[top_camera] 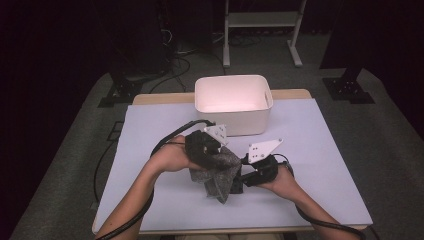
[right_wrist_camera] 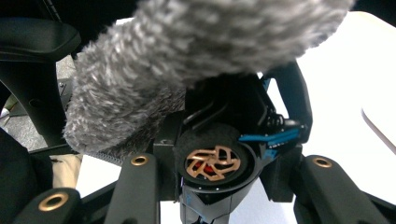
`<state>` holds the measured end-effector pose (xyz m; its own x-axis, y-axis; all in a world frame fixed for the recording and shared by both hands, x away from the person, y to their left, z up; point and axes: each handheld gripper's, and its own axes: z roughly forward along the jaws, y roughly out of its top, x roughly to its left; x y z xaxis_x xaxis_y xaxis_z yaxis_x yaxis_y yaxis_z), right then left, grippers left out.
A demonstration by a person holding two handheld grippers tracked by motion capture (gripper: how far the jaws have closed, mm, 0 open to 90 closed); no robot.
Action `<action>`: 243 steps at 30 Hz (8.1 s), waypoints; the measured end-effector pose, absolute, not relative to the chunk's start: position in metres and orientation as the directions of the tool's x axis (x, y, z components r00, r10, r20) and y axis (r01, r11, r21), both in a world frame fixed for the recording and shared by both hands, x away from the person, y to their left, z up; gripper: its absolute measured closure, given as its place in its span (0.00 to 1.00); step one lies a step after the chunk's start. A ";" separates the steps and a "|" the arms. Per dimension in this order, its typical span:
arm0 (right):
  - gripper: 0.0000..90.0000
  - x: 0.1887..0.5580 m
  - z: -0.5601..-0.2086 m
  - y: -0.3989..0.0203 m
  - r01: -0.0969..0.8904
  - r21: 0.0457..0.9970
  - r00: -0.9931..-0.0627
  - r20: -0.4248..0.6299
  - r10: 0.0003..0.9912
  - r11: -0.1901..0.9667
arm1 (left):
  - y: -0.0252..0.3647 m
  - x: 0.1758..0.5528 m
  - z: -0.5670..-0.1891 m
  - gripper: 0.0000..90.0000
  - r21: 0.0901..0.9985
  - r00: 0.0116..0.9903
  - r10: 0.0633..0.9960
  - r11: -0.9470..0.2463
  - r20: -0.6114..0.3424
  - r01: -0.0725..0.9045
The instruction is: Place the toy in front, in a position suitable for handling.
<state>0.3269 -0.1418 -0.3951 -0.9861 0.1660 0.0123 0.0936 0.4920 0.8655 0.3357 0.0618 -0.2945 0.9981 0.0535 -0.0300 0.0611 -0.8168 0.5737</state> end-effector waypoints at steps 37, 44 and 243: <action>0.62 0.319 -0.397 -0.137 0.077 0.872 -0.985 -0.010 0.174 0.483 | 0.045 0.335 -0.284 0.81 0.545 0.999 0.029 -0.838 -0.012 0.031; 0.62 0.318 -0.397 -0.151 0.089 0.870 -0.981 -0.008 0.194 0.486 | 0.064 0.340 -0.295 0.81 0.548 0.996 0.075 -0.832 -0.037 0.083; 0.59 0.319 -0.439 -0.163 0.170 0.754 -0.981 0.065 0.185 0.634 | 0.077 0.343 -0.364 0.80 0.513 0.982 0.115 -0.840 -0.149 0.176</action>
